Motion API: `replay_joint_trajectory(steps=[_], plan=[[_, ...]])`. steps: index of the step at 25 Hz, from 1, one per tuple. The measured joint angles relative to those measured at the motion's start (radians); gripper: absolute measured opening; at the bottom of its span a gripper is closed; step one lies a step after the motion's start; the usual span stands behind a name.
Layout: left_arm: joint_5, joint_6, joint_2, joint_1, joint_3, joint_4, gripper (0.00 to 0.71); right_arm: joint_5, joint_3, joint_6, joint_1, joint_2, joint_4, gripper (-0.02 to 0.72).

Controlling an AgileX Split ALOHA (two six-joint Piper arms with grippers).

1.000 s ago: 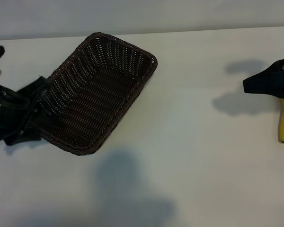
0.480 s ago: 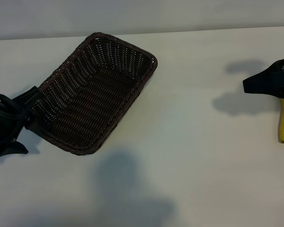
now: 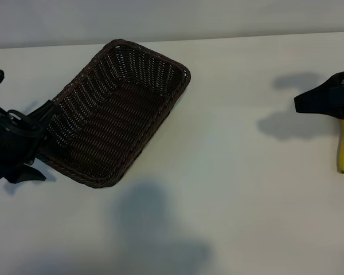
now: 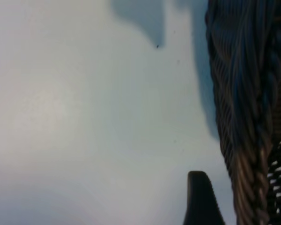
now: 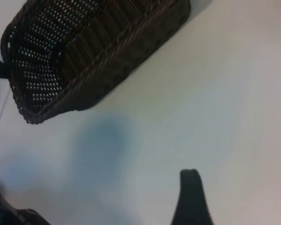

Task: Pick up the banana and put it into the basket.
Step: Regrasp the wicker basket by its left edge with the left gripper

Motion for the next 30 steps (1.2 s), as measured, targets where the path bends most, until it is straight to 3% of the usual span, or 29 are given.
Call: replay_joint_trajectory(steps=[6,13,19,25,30], plan=[[-0.073,-0.050,0.054,0.000,0.029,-0.006,0.476,0.000,0.000,0.000,0.000,0.000,0.000,0.521],[-0.284,-0.110,0.063,0.000,0.145,-0.011,0.477,0.000,0.000,0.000,0.000,0.000,0.000,0.521],[-0.378,-0.115,0.088,0.000,0.174,-0.010,0.449,0.000,0.000,0.000,0.000,0.000,0.000,0.521],[-0.417,-0.116,0.135,0.000,0.174,-0.011,0.372,0.000,0.000,0.000,0.000,0.000,0.000,0.521],[-0.413,-0.113,0.140,0.000,0.174,-0.011,0.199,0.000,0.000,0.000,0.000,0.000,0.000,0.521]])
